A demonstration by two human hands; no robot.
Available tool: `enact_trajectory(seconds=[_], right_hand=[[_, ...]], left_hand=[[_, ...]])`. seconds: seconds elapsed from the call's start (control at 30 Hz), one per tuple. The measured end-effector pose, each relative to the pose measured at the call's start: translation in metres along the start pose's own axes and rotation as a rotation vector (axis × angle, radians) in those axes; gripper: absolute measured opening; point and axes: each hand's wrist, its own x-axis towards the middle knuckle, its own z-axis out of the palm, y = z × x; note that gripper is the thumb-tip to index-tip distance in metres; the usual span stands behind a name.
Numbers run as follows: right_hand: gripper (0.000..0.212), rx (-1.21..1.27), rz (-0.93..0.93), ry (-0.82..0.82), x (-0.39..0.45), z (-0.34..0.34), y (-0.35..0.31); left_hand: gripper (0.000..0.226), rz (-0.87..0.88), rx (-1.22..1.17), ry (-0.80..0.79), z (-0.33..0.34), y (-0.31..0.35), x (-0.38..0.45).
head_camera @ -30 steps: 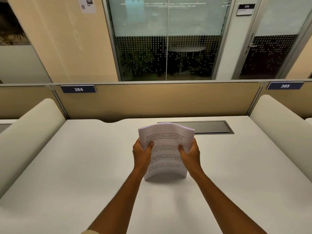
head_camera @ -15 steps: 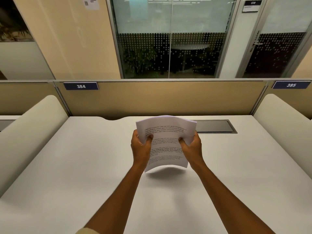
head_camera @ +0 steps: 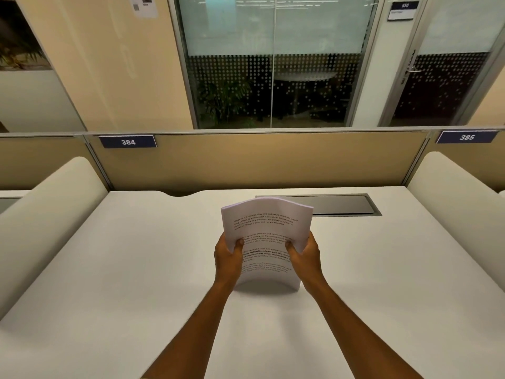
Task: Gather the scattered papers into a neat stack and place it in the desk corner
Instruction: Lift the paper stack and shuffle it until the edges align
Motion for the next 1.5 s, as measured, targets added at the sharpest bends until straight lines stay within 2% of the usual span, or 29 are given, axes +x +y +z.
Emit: enact_trajectory(seconds=[0.27, 0.47, 0.67, 0.87, 0.97, 1.1, 1.2, 1.3, 1.4, 1.5], right_hand=[[0.044, 0.011, -0.031, 0.016, 0.005, -0.002, -0.005], [0.045, -0.024, 0.044, 0.003, -0.005, -0.002, 0.018], [0.037, -0.022, 0.028, -0.018, 0.003, -0.008, 0.009], [0.027, 0.163, -0.002, -0.032, 0.022, -0.031, -0.018], [0.029, 0.262, -0.041, 0.006, 0.034, -0.048, -0.035], [0.034, 0.153, -0.093, 0.011, 0.046, -0.069, -0.045], [0.037, -0.012, -0.147, -0.084, 0.055, -0.078, -0.047], [0.041, -0.210, -0.213, -0.188, 0.061, -0.079, -0.052], [0.026, -0.222, -0.265, -0.243, 0.059, -0.070, -0.060], [0.009, -0.152, -0.254, -0.204, 0.052, -0.060, -0.065]], left_hand=[[0.029, 0.012, -0.049, -0.003, 0.000, 0.011, 0.000], [0.034, -0.086, -0.019, -0.075, 0.002, -0.005, -0.007], [0.028, -0.055, 0.068, -0.089, 0.004, 0.009, -0.001], [0.022, 0.102, 0.306, -0.205, -0.006, 0.043, 0.031], [0.018, 0.203, 0.475, -0.273, -0.010, 0.064, 0.048], [0.013, 0.315, 0.684, -0.325, -0.013, 0.090, 0.064], [0.006, 0.451, 0.867, -0.359, -0.011, 0.107, 0.073], [0.012, 0.542, 1.035, -0.418, -0.006, 0.124, 0.075], [0.013, 0.587, 1.135, -0.506, 0.004, 0.137, 0.072], [0.012, 0.604, 1.175, -0.551, 0.013, 0.143, 0.067]])
